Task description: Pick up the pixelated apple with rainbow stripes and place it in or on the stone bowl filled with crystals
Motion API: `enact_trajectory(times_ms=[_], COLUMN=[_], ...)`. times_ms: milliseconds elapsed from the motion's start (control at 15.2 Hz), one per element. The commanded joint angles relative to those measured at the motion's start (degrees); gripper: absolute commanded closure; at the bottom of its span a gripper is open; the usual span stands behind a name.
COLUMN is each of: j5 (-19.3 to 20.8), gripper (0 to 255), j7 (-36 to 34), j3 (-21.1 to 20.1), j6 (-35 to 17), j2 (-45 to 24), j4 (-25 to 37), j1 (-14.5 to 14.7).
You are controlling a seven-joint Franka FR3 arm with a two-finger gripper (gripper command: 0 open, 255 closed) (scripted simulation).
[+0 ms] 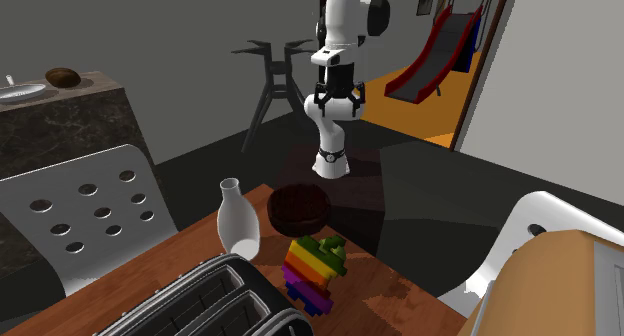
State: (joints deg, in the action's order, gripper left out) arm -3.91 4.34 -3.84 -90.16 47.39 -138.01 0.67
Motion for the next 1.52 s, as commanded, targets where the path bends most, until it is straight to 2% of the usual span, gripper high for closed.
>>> enact_trajectory(times_ms=[0,462,924,1188,1452], j5=[0.0,8.0,17.3,24.1,32.7], gripper=[0,0,0,0,0], j7=[0.0,9.1,14.9,16.2,15.7], j3=[0.0,-0.5,-1.4,-2.4,-3.7], j6=[0.0,-16.7,-33.6,-42.5,-50.0], j2=[0.0,-8.5,-20.3,-28.1,-36.3], j4=[0.0,-4.2,-4.6,-2.9,0.3], j1=[0.0,0.8,0.0,-1.4,-3.1])
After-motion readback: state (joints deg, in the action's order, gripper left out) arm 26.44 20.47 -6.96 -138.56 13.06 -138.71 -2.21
